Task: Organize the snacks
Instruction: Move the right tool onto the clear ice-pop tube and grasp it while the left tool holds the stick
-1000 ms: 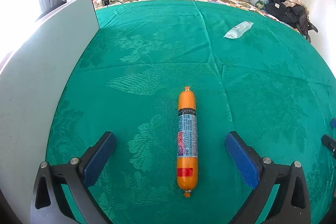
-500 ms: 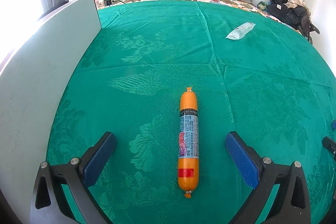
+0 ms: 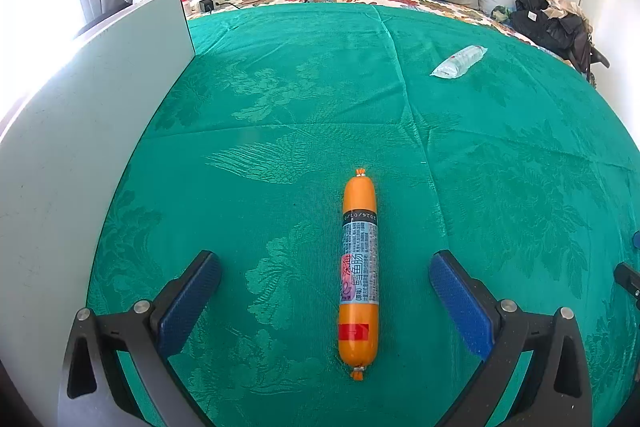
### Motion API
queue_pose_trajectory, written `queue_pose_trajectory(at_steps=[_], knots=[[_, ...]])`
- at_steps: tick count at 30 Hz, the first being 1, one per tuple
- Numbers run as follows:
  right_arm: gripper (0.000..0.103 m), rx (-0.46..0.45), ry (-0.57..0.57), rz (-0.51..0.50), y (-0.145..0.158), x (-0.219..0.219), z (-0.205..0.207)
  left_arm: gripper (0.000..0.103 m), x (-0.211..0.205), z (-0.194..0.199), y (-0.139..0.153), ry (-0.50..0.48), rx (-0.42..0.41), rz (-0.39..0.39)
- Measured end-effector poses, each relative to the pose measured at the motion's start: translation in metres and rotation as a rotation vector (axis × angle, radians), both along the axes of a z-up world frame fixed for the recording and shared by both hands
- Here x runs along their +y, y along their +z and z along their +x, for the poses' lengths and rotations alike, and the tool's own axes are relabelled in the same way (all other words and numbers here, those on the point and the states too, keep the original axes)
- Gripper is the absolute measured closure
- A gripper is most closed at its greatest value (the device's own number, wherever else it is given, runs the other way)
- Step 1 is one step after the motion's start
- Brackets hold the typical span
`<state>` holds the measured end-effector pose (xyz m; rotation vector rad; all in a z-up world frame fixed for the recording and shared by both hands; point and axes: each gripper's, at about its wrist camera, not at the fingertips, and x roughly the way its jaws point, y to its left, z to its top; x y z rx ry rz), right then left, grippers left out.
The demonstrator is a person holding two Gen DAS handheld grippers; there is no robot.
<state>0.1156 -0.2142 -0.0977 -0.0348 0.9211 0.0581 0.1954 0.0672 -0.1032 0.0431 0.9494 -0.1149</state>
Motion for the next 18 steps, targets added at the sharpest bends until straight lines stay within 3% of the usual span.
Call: queue_pose_trajectory(at_steps=[15, 18], knots=[[0.011, 0.005, -0.021, 0.003, 0.003, -0.002, 0.002, 0.000, 0.000, 0.000, 0.000, 0.000, 0.000, 0.000], [0.011, -0.049, -0.079, 0.121, 0.026, -0.006, 0.019, 0.000, 0.000, 0.000, 0.001, 0.000, 0.000, -0.001]])
